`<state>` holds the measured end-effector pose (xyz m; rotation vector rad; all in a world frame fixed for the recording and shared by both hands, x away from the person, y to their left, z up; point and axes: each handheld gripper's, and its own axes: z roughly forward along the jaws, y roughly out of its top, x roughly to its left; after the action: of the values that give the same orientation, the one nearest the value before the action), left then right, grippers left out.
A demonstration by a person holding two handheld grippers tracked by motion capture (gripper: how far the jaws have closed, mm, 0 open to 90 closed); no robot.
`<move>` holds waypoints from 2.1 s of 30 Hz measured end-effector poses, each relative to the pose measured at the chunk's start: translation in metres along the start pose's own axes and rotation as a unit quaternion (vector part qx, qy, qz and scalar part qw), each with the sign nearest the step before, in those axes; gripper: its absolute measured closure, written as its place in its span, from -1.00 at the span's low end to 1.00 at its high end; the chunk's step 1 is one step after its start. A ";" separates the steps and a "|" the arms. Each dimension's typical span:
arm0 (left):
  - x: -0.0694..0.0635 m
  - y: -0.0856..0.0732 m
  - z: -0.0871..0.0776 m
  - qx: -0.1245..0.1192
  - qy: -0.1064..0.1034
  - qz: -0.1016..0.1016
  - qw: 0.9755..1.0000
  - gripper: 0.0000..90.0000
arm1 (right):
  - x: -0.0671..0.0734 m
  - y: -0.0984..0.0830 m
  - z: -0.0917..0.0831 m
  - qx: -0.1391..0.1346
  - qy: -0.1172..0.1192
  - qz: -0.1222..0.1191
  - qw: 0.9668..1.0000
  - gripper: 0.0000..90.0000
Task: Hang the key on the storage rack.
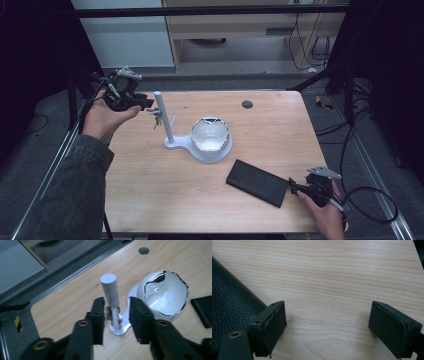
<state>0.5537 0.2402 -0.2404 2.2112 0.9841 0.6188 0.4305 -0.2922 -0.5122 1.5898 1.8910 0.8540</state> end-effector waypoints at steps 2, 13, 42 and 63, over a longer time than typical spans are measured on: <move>-0.003 -0.005 -0.008 -0.008 0.005 0.006 1.000 0.20 | 0.000 0.000 0.000 0.000 0.000 0.000 1.000 -0.68; -0.029 -0.031 -0.017 -0.022 0.004 0.026 0.999 -0.43 | 0.000 0.000 0.000 -0.001 0.001 0.000 1.000 -0.68; -0.131 -0.064 0.039 -0.032 -0.094 0.100 0.990 -0.71 | 0.004 0.008 -0.026 -0.049 -0.012 -0.012 0.999 -0.75; -0.193 -0.094 0.098 0.010 -0.170 0.121 0.978 -0.13 | 0.023 0.016 -0.036 -0.091 0.000 -0.049 0.995 -0.49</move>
<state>0.4526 0.1040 -0.4051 2.3720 0.5539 0.3161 0.4107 -0.2725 -0.4767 1.3774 1.8186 0.9550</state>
